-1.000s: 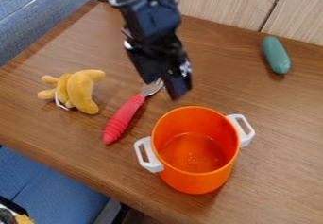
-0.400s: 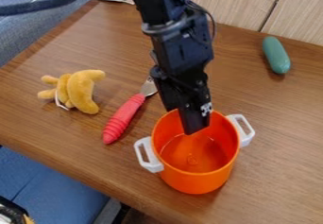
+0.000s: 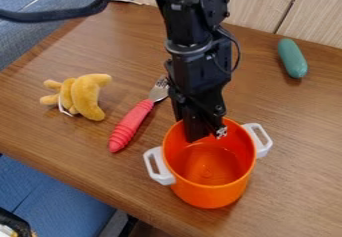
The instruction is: Move the orange bowl to the upper middle of the table slightly to the left
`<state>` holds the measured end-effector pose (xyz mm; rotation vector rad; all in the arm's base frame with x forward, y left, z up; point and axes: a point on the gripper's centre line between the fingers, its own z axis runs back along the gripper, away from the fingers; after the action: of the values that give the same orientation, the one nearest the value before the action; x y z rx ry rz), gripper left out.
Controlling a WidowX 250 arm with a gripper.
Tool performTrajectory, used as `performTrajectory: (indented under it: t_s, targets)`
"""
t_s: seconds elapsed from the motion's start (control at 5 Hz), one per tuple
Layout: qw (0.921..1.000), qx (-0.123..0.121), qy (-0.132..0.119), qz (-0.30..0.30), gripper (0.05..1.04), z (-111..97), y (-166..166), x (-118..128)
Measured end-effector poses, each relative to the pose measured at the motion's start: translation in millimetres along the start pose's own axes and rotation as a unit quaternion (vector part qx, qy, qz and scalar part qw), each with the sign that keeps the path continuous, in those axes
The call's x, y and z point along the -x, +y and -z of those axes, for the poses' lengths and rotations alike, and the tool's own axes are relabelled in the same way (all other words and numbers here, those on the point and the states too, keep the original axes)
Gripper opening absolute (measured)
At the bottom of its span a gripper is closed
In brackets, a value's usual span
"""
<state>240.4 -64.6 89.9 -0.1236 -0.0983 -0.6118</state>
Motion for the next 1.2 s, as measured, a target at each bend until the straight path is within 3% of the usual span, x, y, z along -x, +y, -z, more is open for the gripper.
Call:
performTrajectory:
  t_s: [0.2, 0.4, 0.6, 0.8, 1.2]
  targets:
    - [1.0000, -0.006, 0.002, 0.000, 0.071, 1.5, 1.9, 0.0]
    - [1.0000, -0.003, 0.007, 0.003, 0.068, 0.6, 1.4, 1.0]
    - [0.9999, -0.011, -0.012, -0.001, 0.068, -14.7, 7.9, -5.7]
    - [0.9979, -0.027, -0.054, -0.022, 0.068, -41.9, 31.5, -21.6]
    - [0.9888, -0.050, -0.093, -0.106, 0.068, -57.4, 104.5, -49.0]
